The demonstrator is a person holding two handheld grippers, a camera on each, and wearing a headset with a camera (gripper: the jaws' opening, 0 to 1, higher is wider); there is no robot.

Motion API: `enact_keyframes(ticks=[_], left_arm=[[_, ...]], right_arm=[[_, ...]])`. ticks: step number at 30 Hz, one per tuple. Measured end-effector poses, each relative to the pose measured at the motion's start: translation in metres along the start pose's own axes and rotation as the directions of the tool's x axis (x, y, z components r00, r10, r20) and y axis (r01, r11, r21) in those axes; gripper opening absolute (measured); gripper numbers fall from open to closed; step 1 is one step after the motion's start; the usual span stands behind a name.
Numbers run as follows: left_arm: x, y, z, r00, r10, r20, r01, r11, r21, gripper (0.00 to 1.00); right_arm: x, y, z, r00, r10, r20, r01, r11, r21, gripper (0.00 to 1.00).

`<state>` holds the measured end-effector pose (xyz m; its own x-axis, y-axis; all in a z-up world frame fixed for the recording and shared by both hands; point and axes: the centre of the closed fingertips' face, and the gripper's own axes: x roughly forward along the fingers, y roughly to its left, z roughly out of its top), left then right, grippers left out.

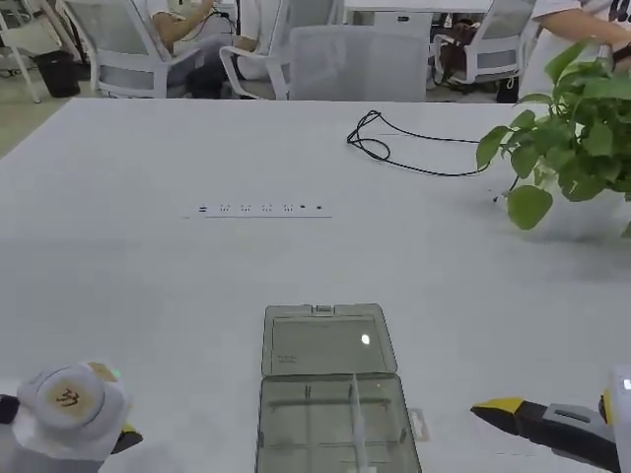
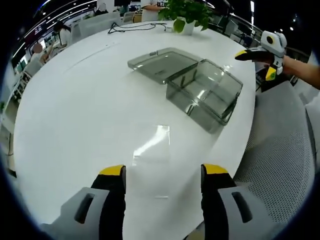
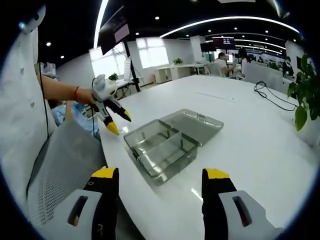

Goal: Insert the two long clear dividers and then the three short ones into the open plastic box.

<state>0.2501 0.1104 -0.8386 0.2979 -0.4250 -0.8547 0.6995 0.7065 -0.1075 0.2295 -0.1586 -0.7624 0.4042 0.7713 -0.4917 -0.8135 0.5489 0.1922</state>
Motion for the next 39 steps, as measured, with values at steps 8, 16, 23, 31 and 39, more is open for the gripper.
enact_keyframes(ticks=[8,16,23,31,39], left_arm=[[0.006,0.006,-0.01,0.9973,0.013,-0.072,-0.014,1.0,-0.018,0.54],[0.007,0.011,-0.011,0.9913,0.077,-0.107,-0.073,0.997,0.04,0.45],[0.007,0.012,-0.012,0.9889,0.094,-0.115,-0.088,0.994,0.058,0.43],[0.006,0.013,-0.012,0.9863,0.093,-0.136,-0.086,0.995,0.059,0.36],[0.006,0.014,-0.011,0.9856,0.085,-0.147,-0.075,0.995,0.071,0.32]], right_arm=[[-0.001,-0.001,0.001,0.9998,-0.013,0.014,0.013,1.0,0.009,0.68],[-0.003,-0.002,-0.003,0.9997,-0.019,0.012,0.019,1.0,0.013,0.68],[-0.003,-0.003,-0.004,0.9996,-0.024,0.014,0.024,1.0,0.015,0.68],[-0.002,-0.001,0.0,0.9994,-0.027,0.022,0.026,1.0,0.01,0.67],[-0.004,0.0,-0.004,0.9997,-0.023,0.008,0.023,1.0,0.007,0.67]])
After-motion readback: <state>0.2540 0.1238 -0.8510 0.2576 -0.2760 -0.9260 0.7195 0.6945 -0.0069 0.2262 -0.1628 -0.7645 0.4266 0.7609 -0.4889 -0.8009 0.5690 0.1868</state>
